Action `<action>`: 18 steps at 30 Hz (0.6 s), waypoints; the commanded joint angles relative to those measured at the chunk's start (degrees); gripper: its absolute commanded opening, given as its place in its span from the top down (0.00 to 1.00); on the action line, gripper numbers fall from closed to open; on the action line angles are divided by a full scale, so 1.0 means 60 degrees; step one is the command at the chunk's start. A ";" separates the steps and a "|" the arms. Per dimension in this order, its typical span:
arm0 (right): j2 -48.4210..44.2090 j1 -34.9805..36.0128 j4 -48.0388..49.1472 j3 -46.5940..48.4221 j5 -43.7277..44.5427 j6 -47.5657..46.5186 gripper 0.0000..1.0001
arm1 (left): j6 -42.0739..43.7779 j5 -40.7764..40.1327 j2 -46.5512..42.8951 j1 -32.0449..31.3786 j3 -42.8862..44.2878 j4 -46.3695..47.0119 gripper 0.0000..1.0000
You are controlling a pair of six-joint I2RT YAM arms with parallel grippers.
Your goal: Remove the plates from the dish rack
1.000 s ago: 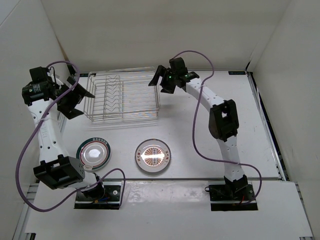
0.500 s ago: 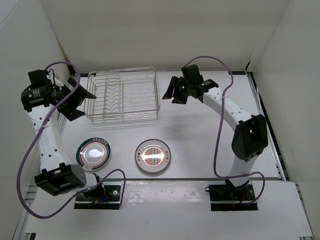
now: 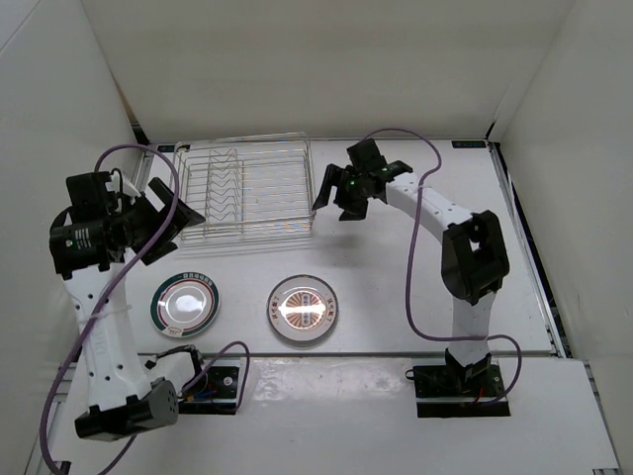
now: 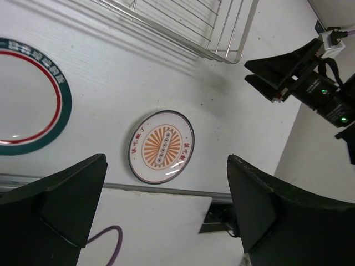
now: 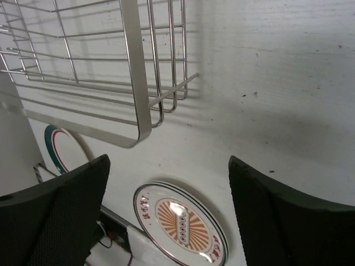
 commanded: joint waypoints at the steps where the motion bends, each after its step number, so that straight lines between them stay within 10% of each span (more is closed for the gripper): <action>1: -0.1353 -0.0008 -0.1054 0.0323 0.0758 -0.0355 0.10 | 0.0835 -0.0853 -0.0748 -0.0391 0.0587 -0.4191 0.00; 9: -0.5098 -0.0037 -0.4090 -0.1579 0.3467 -0.1206 0.10 | 0.2122 -0.0654 -0.3193 -0.0684 -0.0928 -0.2831 0.00; 18: -0.8856 -0.0023 -0.5786 -0.3384 0.5929 -0.0226 0.10 | 0.1802 -0.0037 -0.7876 -0.0626 -0.5908 0.3340 0.00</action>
